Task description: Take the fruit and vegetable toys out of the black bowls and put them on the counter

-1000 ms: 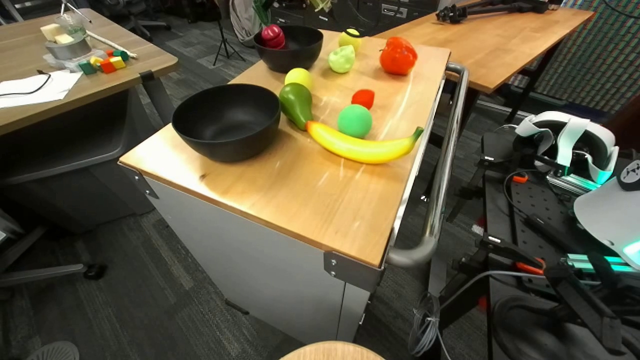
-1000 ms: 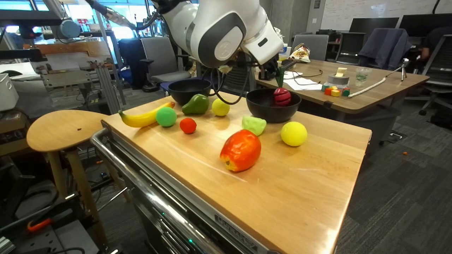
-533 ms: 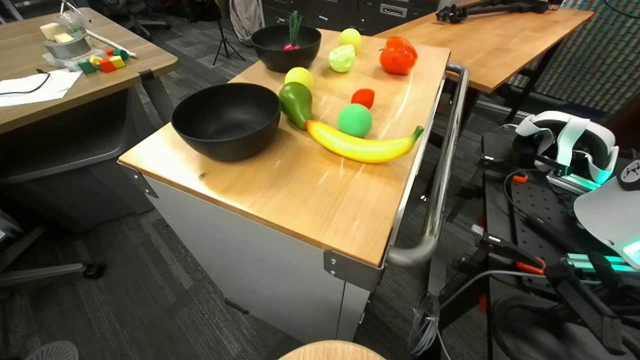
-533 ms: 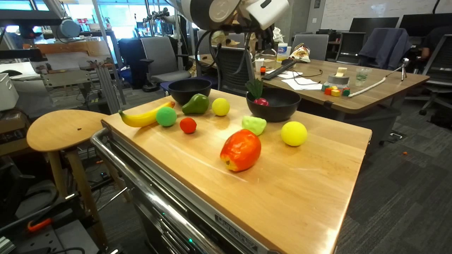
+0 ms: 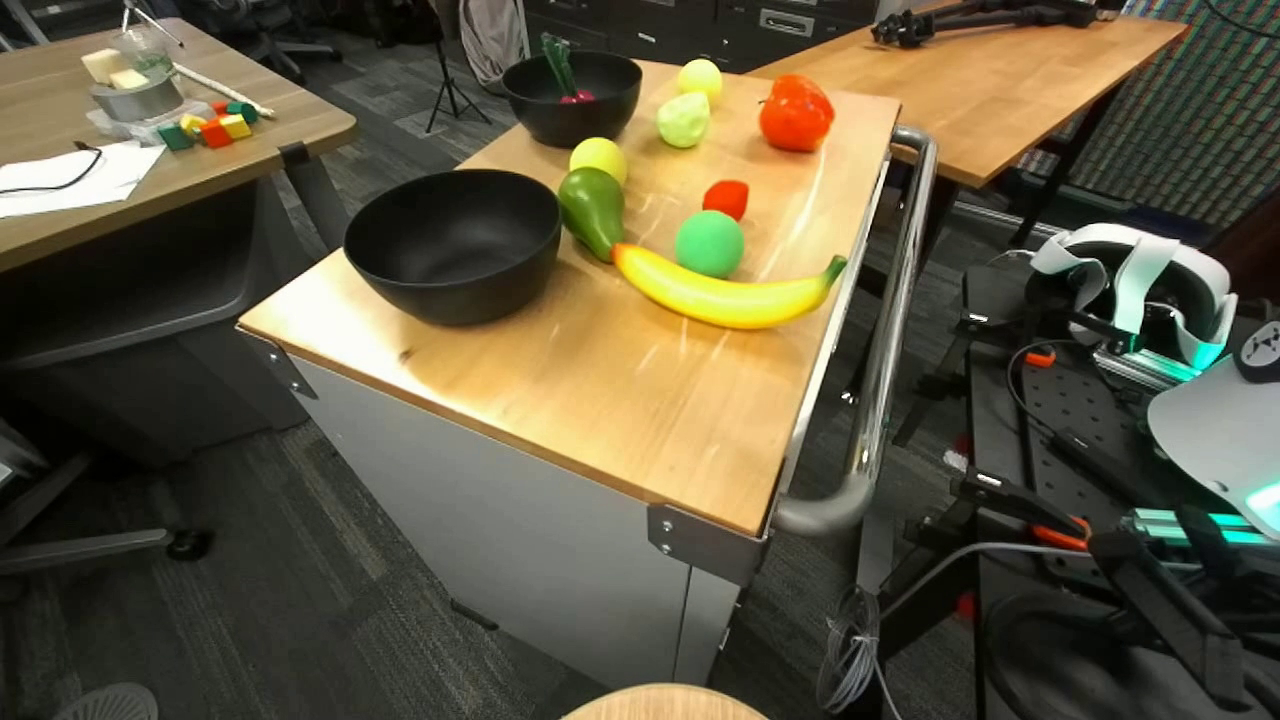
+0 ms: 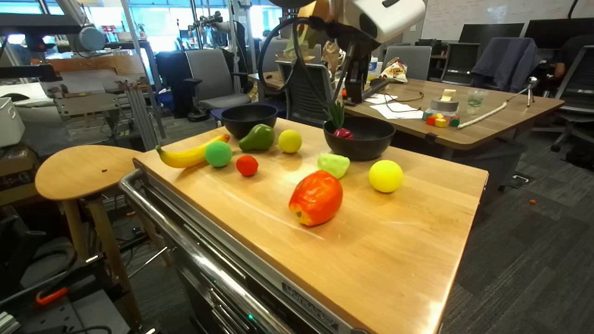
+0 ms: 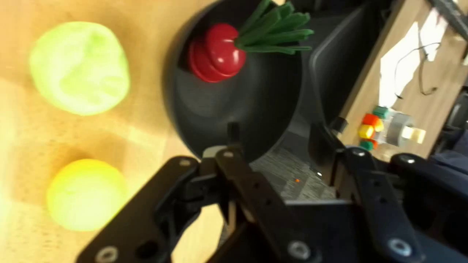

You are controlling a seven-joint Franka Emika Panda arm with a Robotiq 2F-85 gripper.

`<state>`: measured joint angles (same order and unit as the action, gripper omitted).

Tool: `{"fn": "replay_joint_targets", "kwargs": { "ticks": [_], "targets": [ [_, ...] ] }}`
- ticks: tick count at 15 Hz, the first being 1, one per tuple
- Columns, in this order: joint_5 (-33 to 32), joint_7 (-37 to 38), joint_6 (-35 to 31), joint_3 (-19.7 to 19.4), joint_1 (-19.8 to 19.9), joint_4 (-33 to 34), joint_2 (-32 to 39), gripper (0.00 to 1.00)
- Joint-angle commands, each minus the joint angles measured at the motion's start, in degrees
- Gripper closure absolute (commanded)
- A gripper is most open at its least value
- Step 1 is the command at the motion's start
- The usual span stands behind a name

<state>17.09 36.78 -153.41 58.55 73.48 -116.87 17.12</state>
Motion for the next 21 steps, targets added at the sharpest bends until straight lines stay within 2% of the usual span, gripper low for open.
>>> {"fn": "replay_joint_targets", "kwargs": {
  "ticks": [1,2,3,4,5,6,9,11,12,13,14,15,16,21],
  "targets": [
    [0.3,0.5,13.4,-15.5,-12.8,1.3,-6.0,0.18],
    [-3.0,2.4,15.5,-20.1,-16.9,1.4,-6.4,0.10],
    [4.8,-3.8,12.2,-24.2,-20.6,1.2,-5.5,0.28],
    [3.4,-3.0,13.8,-28.0,-24.1,1.3,-5.9,0.19],
    [2.8,-2.5,14.4,-29.7,-26.0,1.2,-6.2,0.00],
    [0.2,-1.4,12.6,-32.4,-28.7,0.6,-7.1,0.01],
    [-9.5,2.8,14.1,-46.2,-42.2,1.1,-8.3,0.00],
    [-17.7,6.5,18.7,-54.7,-51.0,3.4,-8.7,0.00],
    [-20.5,7.5,20.9,-57.6,-54.4,4.8,-8.7,0.00],
    [-20.2,7.1,23.4,-59.1,-56.6,6.3,-8.5,0.00],
    [-17.2,5.5,24.5,-60.0,-58.2,7.4,-8.2,0.00],
    [-17.1,5.1,21.0,-61.8,-58.9,5.0,-7.7,0.00],
    [-17.1,5.2,22.3,-62.3,-60.1,6.0,-7.7,0.00],
    [-17.1,5.2,23.6,-62.8,-60.8,6.9,-7.7,0.00]
  ]
}}
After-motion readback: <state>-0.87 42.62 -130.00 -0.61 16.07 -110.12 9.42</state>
